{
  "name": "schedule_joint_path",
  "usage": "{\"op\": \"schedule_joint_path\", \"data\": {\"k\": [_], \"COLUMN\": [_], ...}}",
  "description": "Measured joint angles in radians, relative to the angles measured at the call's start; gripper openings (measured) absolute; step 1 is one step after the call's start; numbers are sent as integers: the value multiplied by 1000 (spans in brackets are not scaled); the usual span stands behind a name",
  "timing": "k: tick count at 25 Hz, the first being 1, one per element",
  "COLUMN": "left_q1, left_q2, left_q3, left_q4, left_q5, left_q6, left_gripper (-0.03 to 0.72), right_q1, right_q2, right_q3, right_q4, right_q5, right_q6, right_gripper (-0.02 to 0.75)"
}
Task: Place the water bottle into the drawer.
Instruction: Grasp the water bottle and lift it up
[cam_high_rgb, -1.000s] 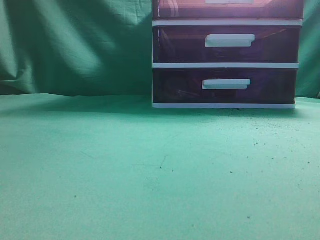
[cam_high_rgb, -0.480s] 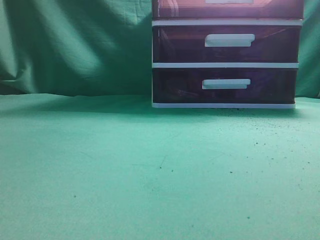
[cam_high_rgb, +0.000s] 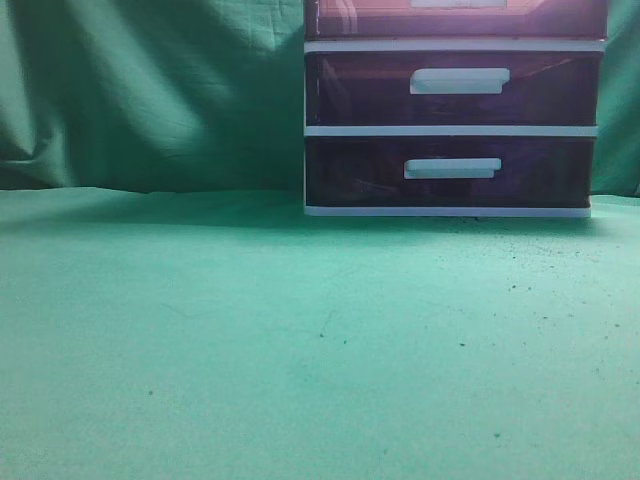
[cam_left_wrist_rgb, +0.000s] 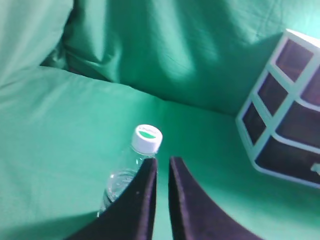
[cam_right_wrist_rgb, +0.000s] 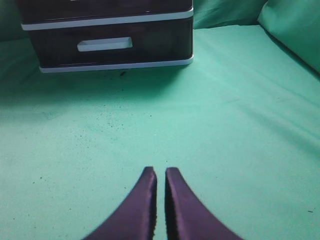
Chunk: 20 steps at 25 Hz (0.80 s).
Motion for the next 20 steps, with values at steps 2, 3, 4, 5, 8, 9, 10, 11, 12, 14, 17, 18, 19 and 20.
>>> {"op": "schedule_joint_path", "data": {"k": [2,3,4,5,8,9,10,11,12,14,17,18,19,20], "left_q1": [-22,-30,-34,-36,-40,-42,-42,-42,-42,-42,-42,-42,-42,-42], "left_q2": [46,64,80,92,146,168,195,223,246,301,392,428,460,497], "left_q3": [-15,-17,-17,-17,-18,-19,-19,-19,-19,-19,-19,-19,-19,-19], "left_q4": [0,-10,-22,-21,54,71,84,88,93,99,102,103,103,105], "left_q5": [-8,-8,-8,-6,-4,3,11,21,29,31,28,21,10,-7], "left_q6": [0,0,0,2,6,6,7,7,7,7,7,7,7,7], "left_gripper": [70,70,70,70,70,117,187,276,363,564,638,638,638,638], "right_q1": [0,0,0,0,0,0,0,0,0,0,0,0,0,0], "right_q2": [0,0,0,0,0,0,0,0,0,0,0,0,0,0], "right_q3": [0,0,0,0,0,0,0,0,0,0,0,0,0,0], "right_q4": [0,0,0,0,0,0,0,0,0,0,0,0,0,0], "right_q5": [0,0,0,0,0,0,0,0,0,0,0,0,0,0], "right_q6": [0,0,0,0,0,0,0,0,0,0,0,0,0,0], "right_gripper": [48,48,48,48,48,48,48,48,48,48,48,48,48,48]}}
